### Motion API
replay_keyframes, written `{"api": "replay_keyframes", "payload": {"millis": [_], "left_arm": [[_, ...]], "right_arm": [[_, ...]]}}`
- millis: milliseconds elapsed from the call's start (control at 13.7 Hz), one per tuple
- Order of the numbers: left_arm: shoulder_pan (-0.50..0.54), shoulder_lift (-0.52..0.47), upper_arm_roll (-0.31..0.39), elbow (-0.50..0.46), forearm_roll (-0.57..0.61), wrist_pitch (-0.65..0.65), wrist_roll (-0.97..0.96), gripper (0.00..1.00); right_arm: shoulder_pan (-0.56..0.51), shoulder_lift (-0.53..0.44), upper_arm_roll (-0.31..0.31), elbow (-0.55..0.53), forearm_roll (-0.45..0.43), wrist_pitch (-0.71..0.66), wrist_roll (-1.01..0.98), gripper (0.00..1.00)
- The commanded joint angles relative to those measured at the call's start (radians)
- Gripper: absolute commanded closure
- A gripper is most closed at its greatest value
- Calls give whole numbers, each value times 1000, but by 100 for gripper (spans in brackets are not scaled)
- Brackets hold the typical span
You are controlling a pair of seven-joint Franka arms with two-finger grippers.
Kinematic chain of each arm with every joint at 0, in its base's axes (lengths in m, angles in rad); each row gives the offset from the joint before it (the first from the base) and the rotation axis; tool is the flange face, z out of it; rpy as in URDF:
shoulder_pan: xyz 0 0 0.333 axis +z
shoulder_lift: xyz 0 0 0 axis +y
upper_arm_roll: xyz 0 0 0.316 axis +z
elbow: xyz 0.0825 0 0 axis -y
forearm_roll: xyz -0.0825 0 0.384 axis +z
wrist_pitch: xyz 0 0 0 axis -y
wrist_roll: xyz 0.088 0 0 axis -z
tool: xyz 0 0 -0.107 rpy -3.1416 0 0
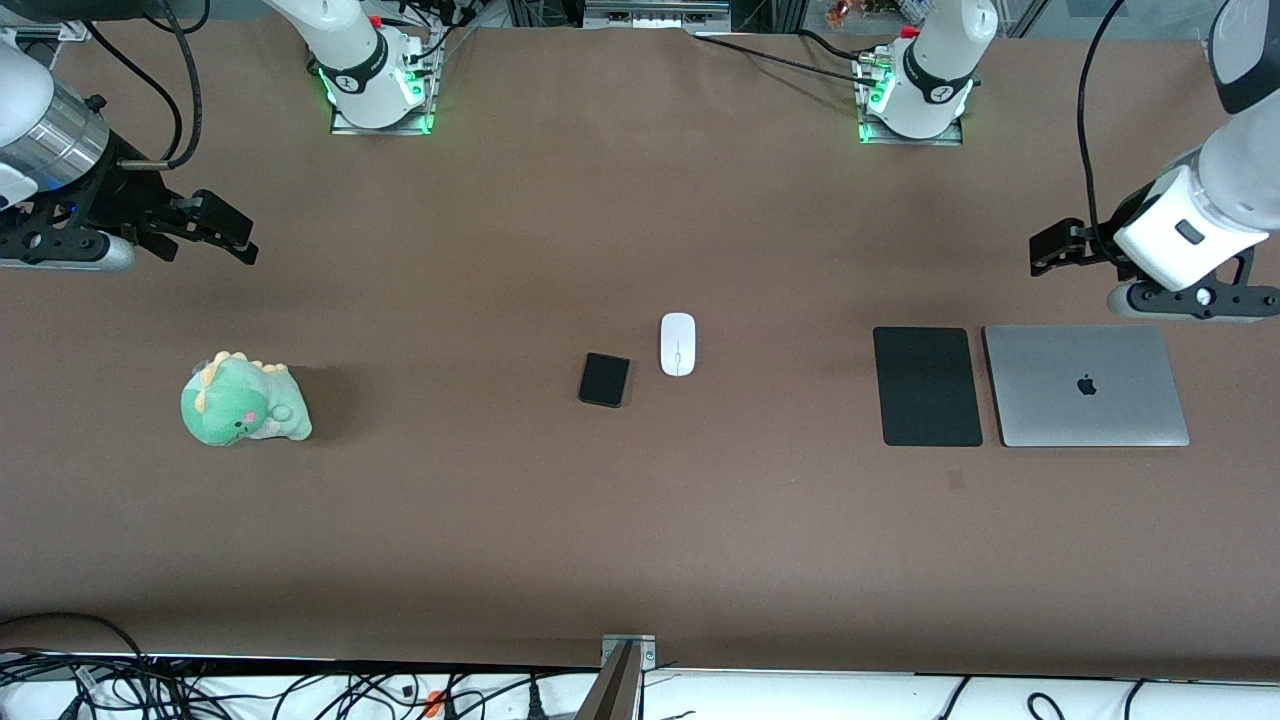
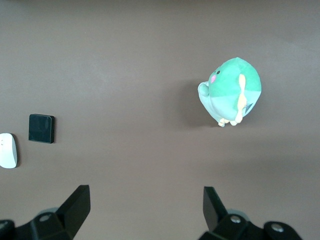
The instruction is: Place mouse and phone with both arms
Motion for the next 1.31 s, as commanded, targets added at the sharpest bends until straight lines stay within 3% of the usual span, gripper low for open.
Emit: {"api": "replay_keyframes", "payload": {"millis": [0, 146, 364, 510, 728, 1093, 1238], "left_arm": [[-16, 34, 4, 36, -6, -23, 29, 0], [-36, 57, 4, 17, -21, -19, 29, 0], [-37, 101, 4, -65, -164, 3, 15, 0], [-59, 138, -15, -133, -220, 182, 7, 0], [-116, 218, -80, -149, -219, 368, -158, 0], [-356, 339, -88, -149, -175, 657, -551, 0], [-404, 405, -91, -142, -120, 733, -571, 0]], "right_arm": [[-15, -3, 11, 12, -14, -13, -14, 0], [-15, -3, 11, 12, -13, -14, -14, 0], [-15, -3, 11, 11, -14, -14, -14, 0], [-15, -3, 11, 11, -13, -14, -14, 0], [-14, -1, 11, 11, -13, -13, -14, 0], [-14, -3, 11, 9, -13, -14, -13, 0], [-14, -3, 11, 8, -13, -14, -14, 0]]}}
